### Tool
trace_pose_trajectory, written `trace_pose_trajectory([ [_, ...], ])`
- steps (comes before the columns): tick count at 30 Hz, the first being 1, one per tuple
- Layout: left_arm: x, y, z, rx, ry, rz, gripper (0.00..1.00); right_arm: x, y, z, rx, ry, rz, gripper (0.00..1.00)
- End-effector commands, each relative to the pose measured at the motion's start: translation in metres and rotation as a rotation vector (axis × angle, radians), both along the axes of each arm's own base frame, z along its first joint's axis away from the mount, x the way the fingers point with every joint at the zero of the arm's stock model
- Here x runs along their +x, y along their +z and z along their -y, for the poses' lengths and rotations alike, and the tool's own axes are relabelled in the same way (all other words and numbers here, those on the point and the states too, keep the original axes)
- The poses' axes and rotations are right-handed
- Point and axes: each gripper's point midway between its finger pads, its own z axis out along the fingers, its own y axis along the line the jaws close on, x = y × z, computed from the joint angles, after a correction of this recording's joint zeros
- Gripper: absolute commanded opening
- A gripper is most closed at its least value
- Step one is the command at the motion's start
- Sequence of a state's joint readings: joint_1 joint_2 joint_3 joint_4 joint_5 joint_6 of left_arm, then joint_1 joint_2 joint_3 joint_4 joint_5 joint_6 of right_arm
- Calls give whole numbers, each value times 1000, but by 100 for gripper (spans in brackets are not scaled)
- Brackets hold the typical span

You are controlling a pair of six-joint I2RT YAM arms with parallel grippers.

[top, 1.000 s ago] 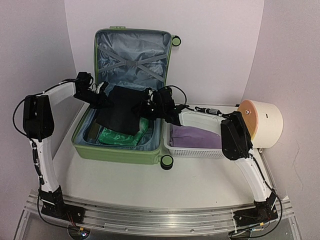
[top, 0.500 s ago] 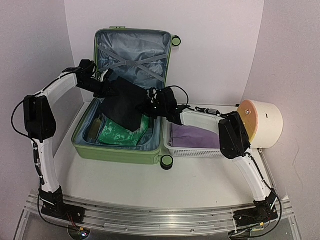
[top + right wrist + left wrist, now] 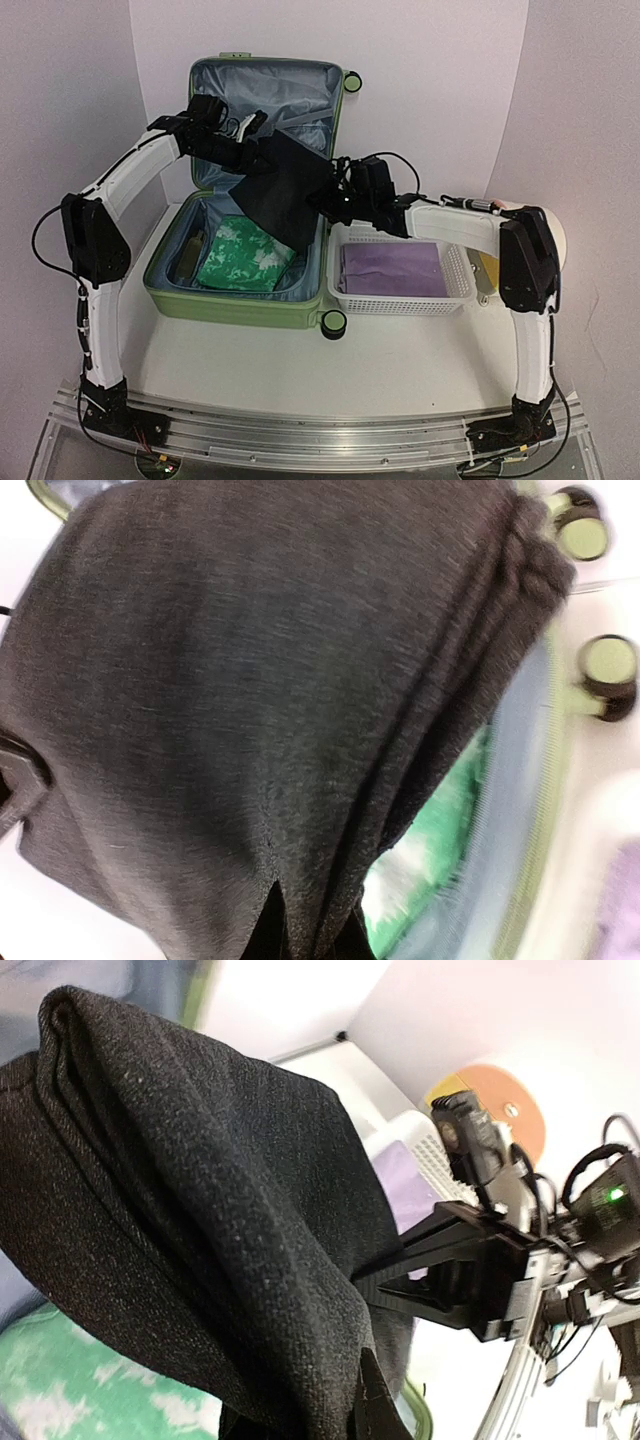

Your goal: Open, take out, and arrange the luggage

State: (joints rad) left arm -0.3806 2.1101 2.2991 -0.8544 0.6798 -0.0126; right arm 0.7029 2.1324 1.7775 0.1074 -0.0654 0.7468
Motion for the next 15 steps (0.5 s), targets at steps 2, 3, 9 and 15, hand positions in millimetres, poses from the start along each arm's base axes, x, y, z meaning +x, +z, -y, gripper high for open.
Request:
trace_pose_trajectory([
  [2,-15,33,79,-79,-163,223,0,-44,83,40,40,-67,126,0],
  [3,-19,31,92,-84,-187,240,0,-49,85,51,34,-98,119,0],
  [9,-31,8,169,-67,-274,407,0,-79,42,105,22,-268,-40,0],
  [15,-36,-26,229,-43,-283,559,0,-109,16,140,66,-398,-131,0],
])
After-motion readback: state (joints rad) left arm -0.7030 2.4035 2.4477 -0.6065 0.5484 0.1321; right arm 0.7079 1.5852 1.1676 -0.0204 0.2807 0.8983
